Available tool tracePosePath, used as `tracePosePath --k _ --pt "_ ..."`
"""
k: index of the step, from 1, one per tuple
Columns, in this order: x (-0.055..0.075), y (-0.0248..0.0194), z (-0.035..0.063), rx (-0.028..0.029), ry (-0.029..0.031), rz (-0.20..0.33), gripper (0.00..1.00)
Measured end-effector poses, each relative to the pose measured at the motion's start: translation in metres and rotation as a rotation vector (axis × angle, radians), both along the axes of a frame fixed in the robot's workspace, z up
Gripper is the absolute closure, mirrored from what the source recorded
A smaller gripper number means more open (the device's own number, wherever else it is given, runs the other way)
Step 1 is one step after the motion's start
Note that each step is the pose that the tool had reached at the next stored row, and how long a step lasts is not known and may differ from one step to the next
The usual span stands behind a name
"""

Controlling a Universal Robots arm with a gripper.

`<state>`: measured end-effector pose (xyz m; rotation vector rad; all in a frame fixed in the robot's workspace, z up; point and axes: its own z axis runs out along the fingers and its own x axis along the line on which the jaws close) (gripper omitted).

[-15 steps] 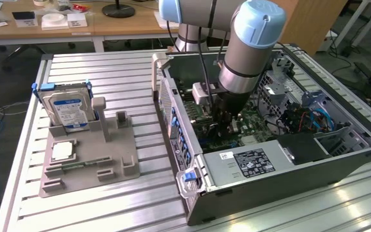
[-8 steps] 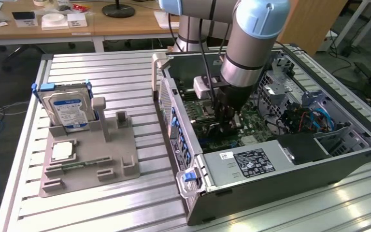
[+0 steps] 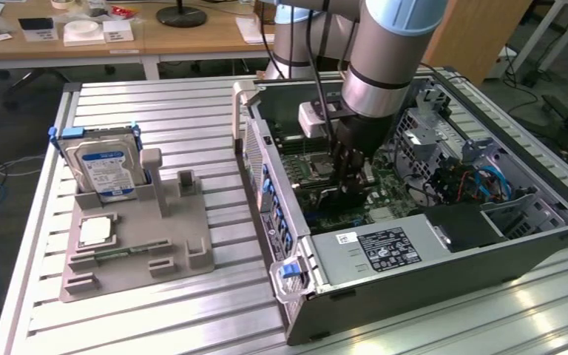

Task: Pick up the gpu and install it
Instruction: 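Insert the gpu into the slot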

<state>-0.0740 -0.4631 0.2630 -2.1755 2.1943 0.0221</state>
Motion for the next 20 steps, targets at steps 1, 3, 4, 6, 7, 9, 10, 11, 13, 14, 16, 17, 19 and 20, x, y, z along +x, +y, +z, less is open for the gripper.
tracePosePath --k 1,3,4,6,7,9,10,11,13,14,16,17,19,20 --pt "-0.0002 0.0000 0.0006 0.0001 -0.0015 0.000 0.65" --pt "-0.0002 0.0000 0.0006 0.0002 -0.0018 0.000 0.65" --pt "-0.0002 0.0000 0.0006 0.0002 -0.0018 0.000 0.65" --pt "-0.0003 0.0000 0.0007 0.0001 -0.0017 0.000 0.73" --pt "-0.0003 0.0000 0.0007 0.0001 -0.0017 0.000 0.73" --pt "-0.0003 0.0000 0.0007 0.0002 -0.0016 0.000 0.85" --pt "-0.0003 0.0000 0.0007 0.0002 -0.0016 0.000 0.85" --pt "-0.0003 0.0000 0.0007 0.0001 -0.0016 0.000 0.89" --pt "-0.0003 0.0000 0.0007 0.0000 -0.0016 0.000 0.89" --pt "-0.0003 0.0000 0.0007 0.0001 -0.0016 0.000 0.89" --pt "-0.0003 0.0000 0.0007 0.0000 -0.0016 0.000 0.89" --pt "-0.0003 0.0000 0.0007 0.0000 -0.0016 0.000 0.89" --pt "-0.0003 0.0000 0.0007 0.0001 -0.0016 0.000 0.89" --pt "-0.0003 0.0000 0.0007 0.0000 -0.0016 0.000 0.89"
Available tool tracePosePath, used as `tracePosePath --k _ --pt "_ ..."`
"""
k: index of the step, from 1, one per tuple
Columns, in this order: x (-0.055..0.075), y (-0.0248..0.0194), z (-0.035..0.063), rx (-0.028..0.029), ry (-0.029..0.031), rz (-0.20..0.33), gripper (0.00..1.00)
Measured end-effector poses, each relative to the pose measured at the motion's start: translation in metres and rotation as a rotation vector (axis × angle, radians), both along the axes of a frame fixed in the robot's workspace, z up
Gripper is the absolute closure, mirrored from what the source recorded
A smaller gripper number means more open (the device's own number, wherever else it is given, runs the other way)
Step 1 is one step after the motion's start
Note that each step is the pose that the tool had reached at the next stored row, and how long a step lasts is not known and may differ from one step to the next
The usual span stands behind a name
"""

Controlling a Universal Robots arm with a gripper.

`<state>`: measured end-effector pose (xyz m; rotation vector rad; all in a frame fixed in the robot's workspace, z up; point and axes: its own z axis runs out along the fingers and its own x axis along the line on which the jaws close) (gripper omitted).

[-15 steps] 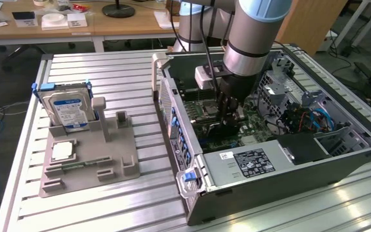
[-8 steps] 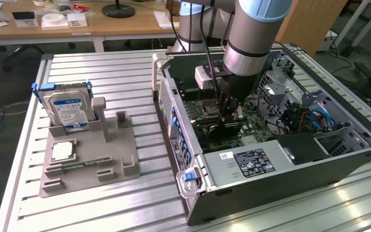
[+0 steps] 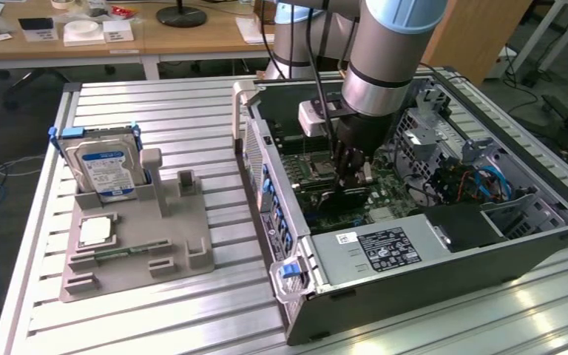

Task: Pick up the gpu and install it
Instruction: 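Insert the gpu into the slot, then press down on the gpu until it lock into place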

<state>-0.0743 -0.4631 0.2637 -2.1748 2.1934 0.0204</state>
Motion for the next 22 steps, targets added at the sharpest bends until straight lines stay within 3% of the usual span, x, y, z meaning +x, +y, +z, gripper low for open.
tracePosePath --k 7,22 --pt "0.0000 0.0000 0.0054 0.0000 0.0000 0.000 0.89" --pt "0.0000 0.0000 0.0056 0.0001 -0.0001 0.000 0.89"
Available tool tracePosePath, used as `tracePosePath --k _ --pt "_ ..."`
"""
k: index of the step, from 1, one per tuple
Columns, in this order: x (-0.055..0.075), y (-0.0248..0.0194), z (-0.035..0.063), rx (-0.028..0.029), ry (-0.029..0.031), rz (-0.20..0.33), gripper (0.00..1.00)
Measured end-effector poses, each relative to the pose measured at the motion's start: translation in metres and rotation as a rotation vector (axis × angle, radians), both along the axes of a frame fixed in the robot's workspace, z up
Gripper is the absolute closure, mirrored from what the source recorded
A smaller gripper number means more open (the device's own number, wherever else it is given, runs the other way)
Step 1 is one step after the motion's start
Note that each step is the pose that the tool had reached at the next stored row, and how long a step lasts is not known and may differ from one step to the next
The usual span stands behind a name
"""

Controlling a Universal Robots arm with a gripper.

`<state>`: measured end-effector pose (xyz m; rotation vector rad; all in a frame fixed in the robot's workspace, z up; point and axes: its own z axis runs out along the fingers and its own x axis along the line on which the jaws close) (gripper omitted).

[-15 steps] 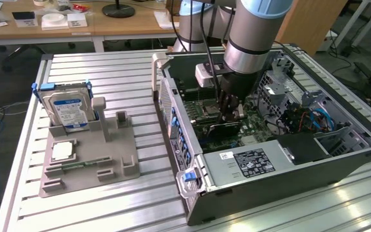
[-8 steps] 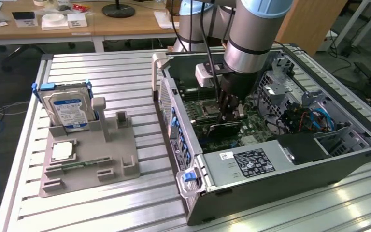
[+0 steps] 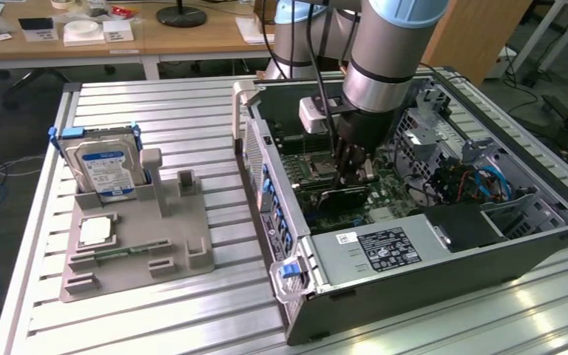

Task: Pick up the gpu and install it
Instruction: 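Press down on the gpu until it lock into place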

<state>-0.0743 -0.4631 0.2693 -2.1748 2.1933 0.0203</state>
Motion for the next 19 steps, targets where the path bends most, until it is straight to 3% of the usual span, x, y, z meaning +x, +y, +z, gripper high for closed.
tracePosePath --k 3,11,19 --pt "-0.004 0.0000 0.0001 -0.0002 0.0000 0.000 0.89" --pt "-0.029 -0.0001 0.0000 0.0000 -0.0025 0.000 0.89" --pt "-0.031 0.0008 -0.0001 -0.0004 -0.0025 0.000 0.89"
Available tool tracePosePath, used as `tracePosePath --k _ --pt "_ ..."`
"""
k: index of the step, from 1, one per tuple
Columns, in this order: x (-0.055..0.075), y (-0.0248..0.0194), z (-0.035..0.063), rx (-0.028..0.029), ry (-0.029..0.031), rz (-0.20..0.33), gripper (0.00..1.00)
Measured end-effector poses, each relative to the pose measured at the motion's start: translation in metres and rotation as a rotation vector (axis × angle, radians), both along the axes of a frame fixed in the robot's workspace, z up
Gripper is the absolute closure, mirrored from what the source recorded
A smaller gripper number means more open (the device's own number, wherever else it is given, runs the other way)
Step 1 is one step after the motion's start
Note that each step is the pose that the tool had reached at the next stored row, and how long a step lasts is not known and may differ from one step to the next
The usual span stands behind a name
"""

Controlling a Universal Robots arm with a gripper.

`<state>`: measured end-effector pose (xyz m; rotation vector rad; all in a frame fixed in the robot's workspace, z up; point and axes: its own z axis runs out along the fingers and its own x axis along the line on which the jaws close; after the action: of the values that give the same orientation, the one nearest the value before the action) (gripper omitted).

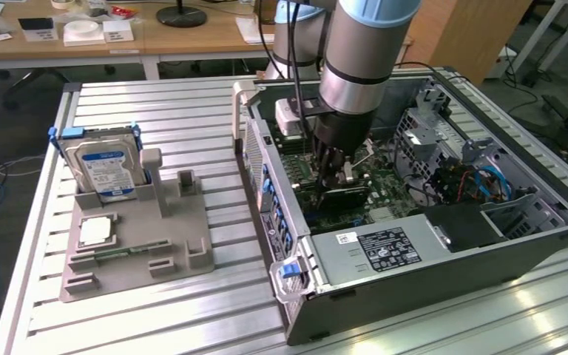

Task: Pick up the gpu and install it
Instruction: 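Press down on the gpu until it lock into place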

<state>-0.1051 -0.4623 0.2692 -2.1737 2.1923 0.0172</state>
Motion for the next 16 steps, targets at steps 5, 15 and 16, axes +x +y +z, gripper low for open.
tracePosePath --k 5,15,16 --pt "0.0000 0.0000 -0.0034 0.0000 0.0000 0.000 0.89" --pt "-0.0002 0.0009 -0.0078 -0.0018 0.0014 0.000 0.89" --pt "-0.0001 0.0012 -0.0066 0.0012 0.0000 0.000 0.89"
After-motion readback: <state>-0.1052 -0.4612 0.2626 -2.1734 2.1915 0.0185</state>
